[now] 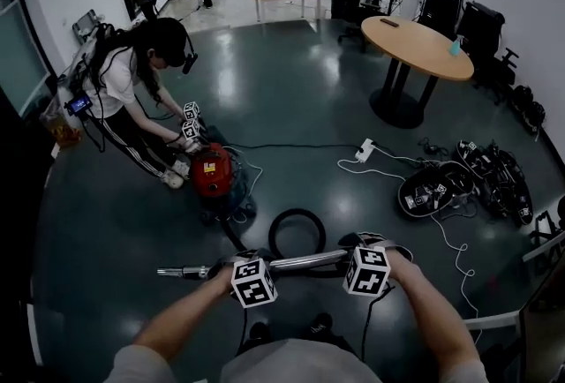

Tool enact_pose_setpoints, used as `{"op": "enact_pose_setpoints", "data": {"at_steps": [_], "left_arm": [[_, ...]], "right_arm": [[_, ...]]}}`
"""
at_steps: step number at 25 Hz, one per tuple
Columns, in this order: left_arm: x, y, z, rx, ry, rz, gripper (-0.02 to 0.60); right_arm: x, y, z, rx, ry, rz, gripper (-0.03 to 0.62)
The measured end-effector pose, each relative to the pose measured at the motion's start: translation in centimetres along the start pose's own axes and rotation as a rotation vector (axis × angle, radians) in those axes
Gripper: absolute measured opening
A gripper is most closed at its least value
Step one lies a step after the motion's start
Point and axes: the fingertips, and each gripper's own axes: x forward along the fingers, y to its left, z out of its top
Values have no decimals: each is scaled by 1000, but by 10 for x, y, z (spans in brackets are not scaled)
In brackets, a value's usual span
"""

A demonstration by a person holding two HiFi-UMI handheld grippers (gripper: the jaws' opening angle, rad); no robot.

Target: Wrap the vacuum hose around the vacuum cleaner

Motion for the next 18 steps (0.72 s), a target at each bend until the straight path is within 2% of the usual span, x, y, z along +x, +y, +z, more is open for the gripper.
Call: {"op": "enact_pose_setpoints", "data": {"at_steps": [3,6,12,16,18], "left_arm": [[9,-4,14,-63,28,16,137],[11,-4,12,-143,58,36,137],[19,-1,12,-348,42,69,137],[26,5,12,-450,31,86,137],[30,7,12,-503,16,91,137]], "right_arm": [[-13,-11,-18,-19,-29,-53,195],[-25,-22,-22,37,-116,-55,195],[-28,-23,-10,222,-328,21,195],[-15,-13,6,267,-393,72,195],[-8,-8,16,339,-432,109,195]]}}
